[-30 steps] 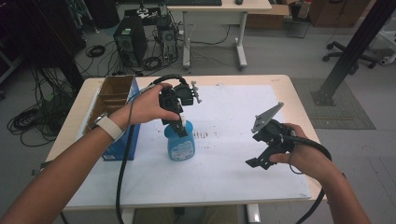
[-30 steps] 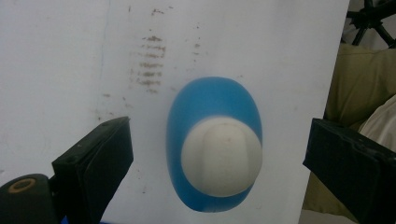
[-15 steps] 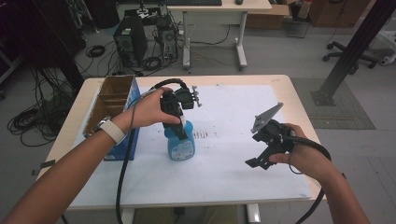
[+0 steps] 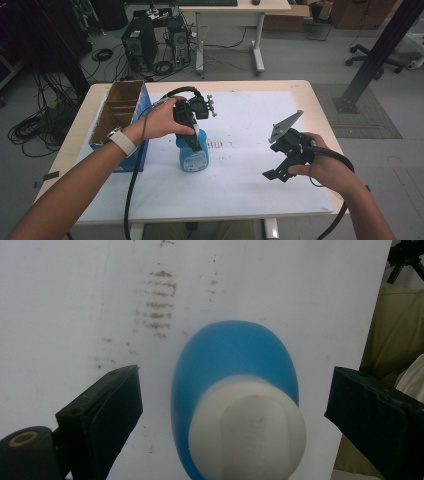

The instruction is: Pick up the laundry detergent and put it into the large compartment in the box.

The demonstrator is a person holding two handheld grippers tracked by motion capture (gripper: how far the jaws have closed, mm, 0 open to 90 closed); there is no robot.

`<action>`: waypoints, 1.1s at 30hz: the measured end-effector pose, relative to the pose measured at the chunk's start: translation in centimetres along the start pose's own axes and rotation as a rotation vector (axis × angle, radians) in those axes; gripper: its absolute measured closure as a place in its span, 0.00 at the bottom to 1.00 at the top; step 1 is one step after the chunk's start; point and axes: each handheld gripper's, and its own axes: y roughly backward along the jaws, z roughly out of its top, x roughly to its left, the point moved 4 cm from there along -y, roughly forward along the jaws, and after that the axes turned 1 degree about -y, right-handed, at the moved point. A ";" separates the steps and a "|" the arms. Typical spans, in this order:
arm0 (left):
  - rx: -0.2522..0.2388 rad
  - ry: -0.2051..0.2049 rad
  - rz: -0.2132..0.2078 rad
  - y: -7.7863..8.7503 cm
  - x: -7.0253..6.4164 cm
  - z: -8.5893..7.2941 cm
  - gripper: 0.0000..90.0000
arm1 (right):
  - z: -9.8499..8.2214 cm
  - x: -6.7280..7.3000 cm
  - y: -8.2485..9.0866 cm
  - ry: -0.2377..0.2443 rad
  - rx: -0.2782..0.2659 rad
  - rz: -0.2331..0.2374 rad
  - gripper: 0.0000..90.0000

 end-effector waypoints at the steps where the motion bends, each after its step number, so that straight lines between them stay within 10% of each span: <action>1: 0.003 0.003 0.000 -0.2 0.0 -0.1 0.09 | 0.0 0.0 0.0 -0.001 0.001 0.000 0.11; 33: 0.001 0.001 -0.011 -1.4 0.4 -0.3 0.23 | -0.5 -0.1 -0.2 -0.015 -0.001 0.004 0.11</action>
